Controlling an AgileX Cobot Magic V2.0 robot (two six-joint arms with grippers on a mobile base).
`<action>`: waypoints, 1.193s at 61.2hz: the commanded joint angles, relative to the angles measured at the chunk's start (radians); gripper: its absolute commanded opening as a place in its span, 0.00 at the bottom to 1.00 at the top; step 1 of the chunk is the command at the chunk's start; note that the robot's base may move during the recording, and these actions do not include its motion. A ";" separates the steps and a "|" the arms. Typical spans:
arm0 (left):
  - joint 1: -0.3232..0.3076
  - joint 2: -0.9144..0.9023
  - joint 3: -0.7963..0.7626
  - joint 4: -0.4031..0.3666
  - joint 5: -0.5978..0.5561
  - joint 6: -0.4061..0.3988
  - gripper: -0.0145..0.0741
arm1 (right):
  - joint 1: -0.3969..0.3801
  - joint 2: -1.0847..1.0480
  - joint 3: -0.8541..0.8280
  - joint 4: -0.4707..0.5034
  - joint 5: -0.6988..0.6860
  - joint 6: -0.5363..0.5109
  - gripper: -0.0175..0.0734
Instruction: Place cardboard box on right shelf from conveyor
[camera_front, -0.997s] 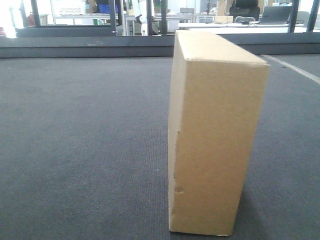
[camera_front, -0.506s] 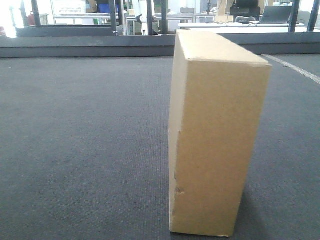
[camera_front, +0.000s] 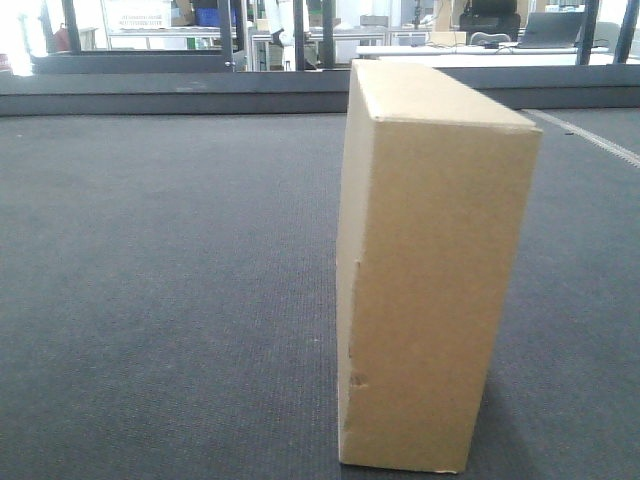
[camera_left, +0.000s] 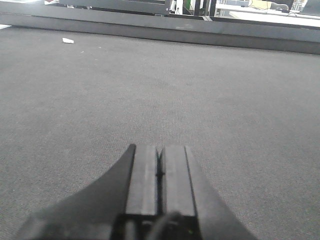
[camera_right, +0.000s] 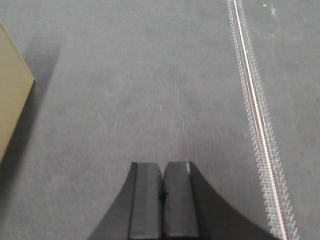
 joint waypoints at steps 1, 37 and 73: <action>0.003 -0.007 -0.003 -0.005 -0.082 -0.003 0.03 | 0.000 0.103 -0.100 0.006 -0.070 -0.015 0.27; 0.003 -0.007 -0.003 -0.005 -0.082 -0.003 0.03 | 0.216 0.561 -0.473 0.026 0.210 0.235 0.89; 0.003 -0.007 -0.003 -0.005 -0.082 -0.003 0.03 | 0.510 0.954 -0.955 -0.037 0.365 0.512 0.89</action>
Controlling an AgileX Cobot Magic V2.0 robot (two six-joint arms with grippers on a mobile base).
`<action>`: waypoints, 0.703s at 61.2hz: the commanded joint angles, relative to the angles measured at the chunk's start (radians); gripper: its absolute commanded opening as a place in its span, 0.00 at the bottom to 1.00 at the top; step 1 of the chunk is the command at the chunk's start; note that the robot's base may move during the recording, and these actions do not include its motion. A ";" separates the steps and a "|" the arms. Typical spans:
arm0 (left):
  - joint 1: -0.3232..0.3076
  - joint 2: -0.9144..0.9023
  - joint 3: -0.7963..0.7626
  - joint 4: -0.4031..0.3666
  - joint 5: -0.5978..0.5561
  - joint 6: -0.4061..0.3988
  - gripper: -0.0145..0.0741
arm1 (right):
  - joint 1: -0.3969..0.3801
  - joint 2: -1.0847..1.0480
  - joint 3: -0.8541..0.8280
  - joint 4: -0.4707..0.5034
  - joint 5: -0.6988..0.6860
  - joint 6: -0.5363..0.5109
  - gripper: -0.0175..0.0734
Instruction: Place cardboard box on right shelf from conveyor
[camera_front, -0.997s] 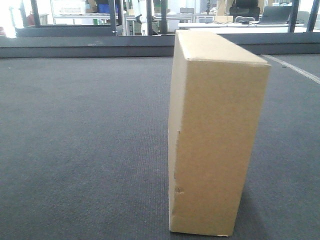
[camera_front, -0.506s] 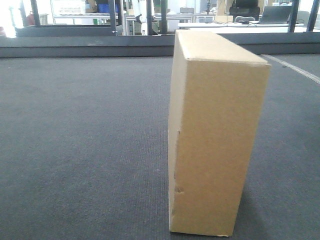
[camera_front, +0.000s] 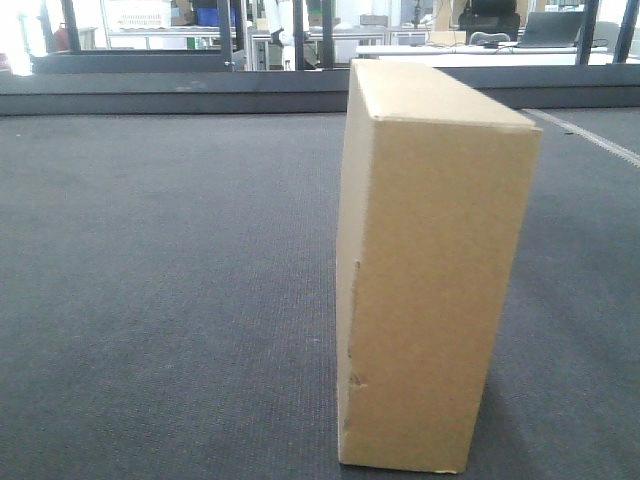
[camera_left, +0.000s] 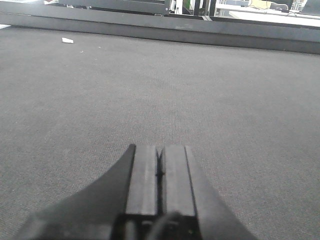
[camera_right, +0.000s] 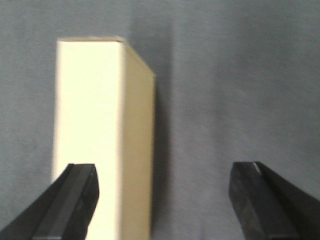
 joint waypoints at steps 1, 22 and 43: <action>0.003 -0.007 -0.003 -0.005 -0.082 -0.003 0.03 | 0.056 0.026 -0.077 -0.016 -0.029 0.016 0.89; 0.003 -0.007 -0.003 -0.005 -0.082 -0.003 0.03 | 0.155 0.129 -0.110 -0.036 -0.037 0.067 0.89; 0.003 -0.007 -0.003 -0.005 -0.082 -0.003 0.03 | 0.173 0.147 -0.110 -0.038 -0.031 0.101 0.89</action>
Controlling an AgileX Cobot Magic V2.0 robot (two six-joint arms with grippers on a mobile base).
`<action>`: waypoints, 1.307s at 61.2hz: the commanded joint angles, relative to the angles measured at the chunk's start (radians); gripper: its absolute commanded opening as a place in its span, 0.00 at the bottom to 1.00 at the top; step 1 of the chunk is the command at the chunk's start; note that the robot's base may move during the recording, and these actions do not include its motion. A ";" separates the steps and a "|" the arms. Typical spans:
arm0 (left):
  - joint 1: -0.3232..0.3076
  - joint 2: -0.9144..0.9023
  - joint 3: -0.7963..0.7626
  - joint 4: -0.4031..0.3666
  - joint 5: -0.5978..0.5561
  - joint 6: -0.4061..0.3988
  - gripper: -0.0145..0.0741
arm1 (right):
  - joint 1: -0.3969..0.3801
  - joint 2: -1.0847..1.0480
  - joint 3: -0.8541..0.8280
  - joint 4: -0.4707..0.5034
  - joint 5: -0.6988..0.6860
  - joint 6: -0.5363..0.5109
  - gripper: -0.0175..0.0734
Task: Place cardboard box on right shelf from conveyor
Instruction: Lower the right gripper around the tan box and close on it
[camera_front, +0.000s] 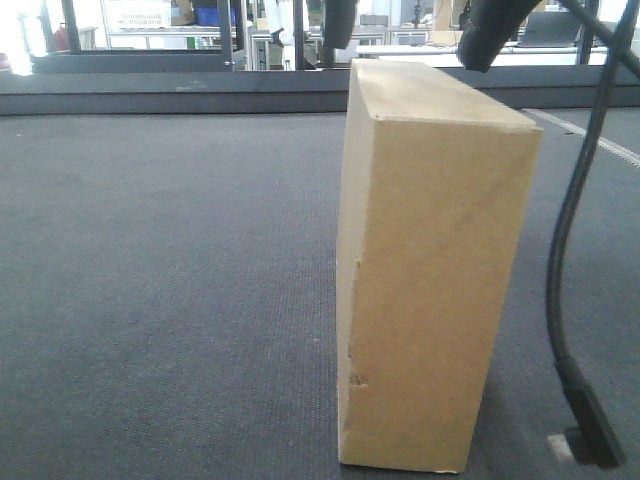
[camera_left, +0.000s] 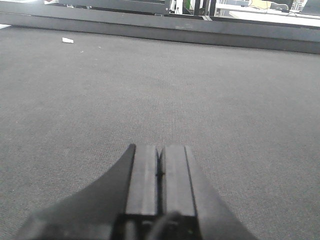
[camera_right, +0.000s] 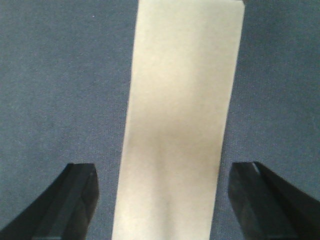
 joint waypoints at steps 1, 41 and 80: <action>0.003 -0.007 -0.003 -0.005 -0.082 -0.003 0.03 | -0.002 -0.042 -0.036 -0.017 -0.030 0.003 0.89; 0.003 -0.007 -0.003 -0.005 -0.082 -0.003 0.03 | -0.001 -0.014 0.007 -0.017 -0.003 0.036 0.89; 0.003 -0.007 -0.003 -0.005 -0.082 -0.003 0.03 | 0.042 0.018 0.007 -0.008 0.018 0.078 0.89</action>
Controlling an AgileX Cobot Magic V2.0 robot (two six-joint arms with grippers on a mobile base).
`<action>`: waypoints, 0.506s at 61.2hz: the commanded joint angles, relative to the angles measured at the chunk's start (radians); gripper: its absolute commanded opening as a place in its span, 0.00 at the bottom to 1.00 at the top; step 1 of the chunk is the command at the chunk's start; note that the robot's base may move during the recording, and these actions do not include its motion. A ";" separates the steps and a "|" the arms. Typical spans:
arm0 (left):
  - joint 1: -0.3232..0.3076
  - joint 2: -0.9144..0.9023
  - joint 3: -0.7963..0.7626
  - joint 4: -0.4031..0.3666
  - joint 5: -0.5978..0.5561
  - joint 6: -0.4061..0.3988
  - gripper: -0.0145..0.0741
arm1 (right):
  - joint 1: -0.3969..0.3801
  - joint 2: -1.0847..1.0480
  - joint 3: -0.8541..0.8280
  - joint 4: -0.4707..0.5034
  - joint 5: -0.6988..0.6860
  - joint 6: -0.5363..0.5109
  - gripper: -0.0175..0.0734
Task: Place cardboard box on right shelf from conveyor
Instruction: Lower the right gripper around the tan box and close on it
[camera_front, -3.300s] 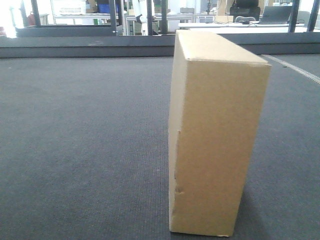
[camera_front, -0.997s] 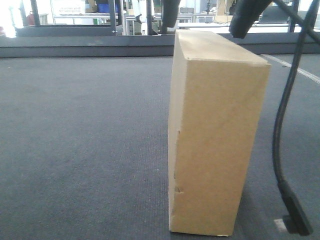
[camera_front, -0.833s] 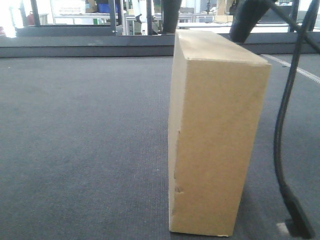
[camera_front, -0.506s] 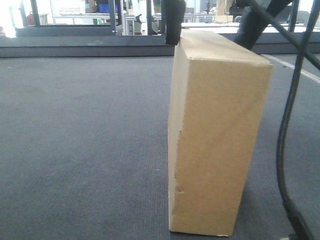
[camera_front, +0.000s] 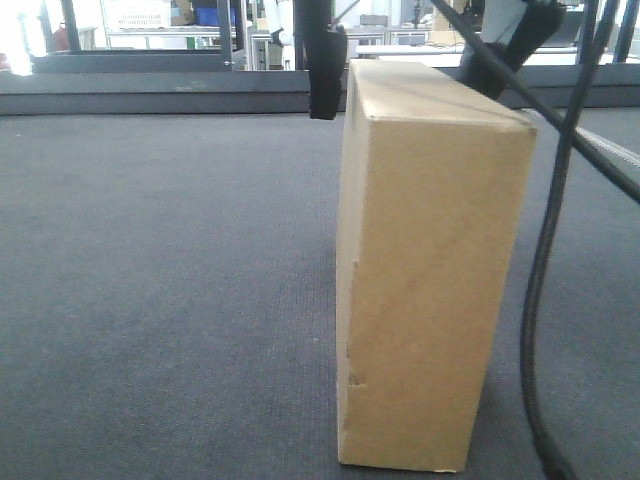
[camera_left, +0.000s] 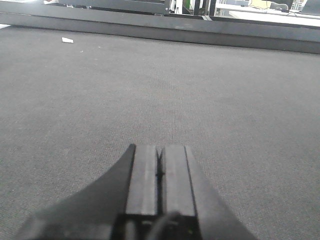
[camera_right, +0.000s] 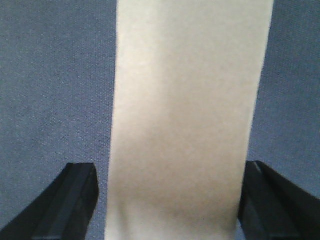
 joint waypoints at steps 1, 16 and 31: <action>0.002 -0.007 -0.003 -0.005 -0.082 -0.003 0.03 | 0.002 -0.041 -0.021 -0.006 0.004 0.017 0.89; 0.002 -0.007 -0.003 -0.005 -0.082 -0.003 0.03 | 0.002 -0.041 -0.021 -0.007 0.012 0.019 0.89; 0.002 -0.007 -0.003 -0.005 -0.082 -0.003 0.03 | 0.002 -0.041 -0.021 -0.007 0.012 0.019 0.89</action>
